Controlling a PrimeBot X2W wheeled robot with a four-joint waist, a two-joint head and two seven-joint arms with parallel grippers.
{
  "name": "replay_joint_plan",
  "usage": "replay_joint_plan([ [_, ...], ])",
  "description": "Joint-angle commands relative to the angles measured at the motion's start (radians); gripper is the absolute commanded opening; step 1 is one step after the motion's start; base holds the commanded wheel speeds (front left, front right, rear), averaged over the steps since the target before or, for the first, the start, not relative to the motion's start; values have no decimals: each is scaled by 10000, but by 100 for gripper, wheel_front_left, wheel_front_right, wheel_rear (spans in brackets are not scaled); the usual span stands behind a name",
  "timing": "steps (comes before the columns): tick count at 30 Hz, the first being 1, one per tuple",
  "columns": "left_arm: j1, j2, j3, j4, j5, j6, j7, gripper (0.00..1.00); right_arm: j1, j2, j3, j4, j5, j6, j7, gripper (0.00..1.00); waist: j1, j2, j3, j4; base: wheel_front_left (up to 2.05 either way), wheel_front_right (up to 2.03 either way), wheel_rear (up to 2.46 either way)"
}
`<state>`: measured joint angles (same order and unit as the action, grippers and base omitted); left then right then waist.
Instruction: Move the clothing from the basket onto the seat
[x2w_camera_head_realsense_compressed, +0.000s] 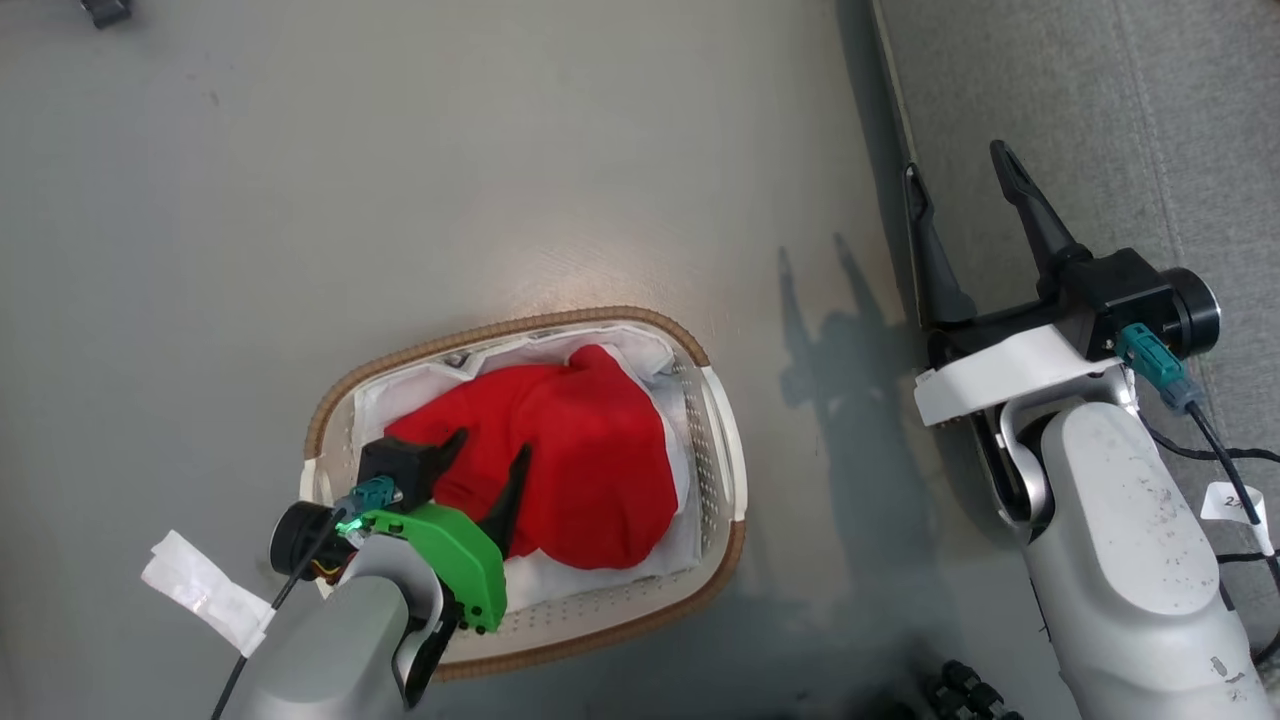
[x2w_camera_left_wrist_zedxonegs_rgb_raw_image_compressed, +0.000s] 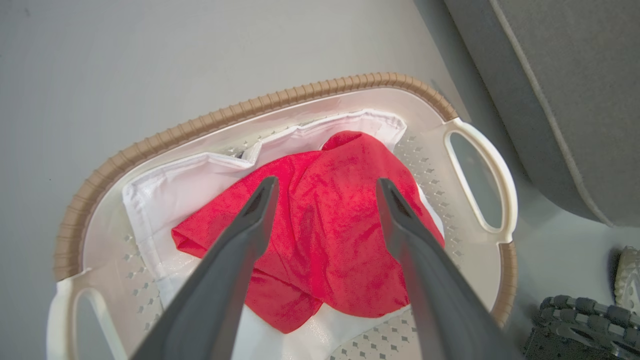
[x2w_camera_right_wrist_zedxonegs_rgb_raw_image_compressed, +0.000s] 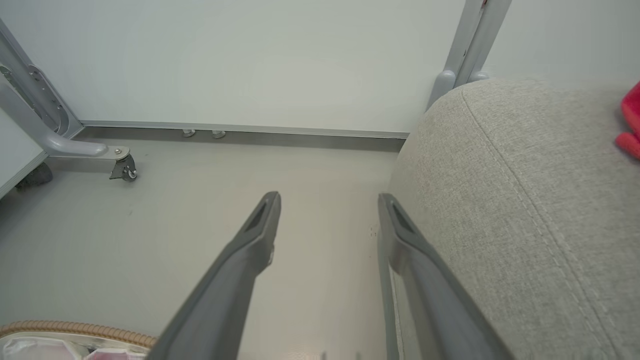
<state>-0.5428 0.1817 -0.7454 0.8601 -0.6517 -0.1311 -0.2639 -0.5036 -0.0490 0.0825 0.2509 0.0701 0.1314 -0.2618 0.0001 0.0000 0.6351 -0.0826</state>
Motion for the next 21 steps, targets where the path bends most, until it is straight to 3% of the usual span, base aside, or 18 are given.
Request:
replay_joint_plan([
  [1, -315, 135, -216, 258, -173, 7, 1, 100, -136, -35, 10, -81, -33, -14, -46, 100, -1, 0, 927, -282, 0, 0, 0],
  [9, -1306, 210, -1678, 1140, -580, 7, 1, 100, -236, -33, -56, -439, -99, -14, -47, 100, -1, 0, 1770, -341, 0, 0, 0],
  [21, -2686, 121, -2835, 1669, -1287, 7, 1, 100, -359, -35, -48, -993, -135, -14, -47, 100, -1, 0, 2784, -517, 0, 0, 0],
])
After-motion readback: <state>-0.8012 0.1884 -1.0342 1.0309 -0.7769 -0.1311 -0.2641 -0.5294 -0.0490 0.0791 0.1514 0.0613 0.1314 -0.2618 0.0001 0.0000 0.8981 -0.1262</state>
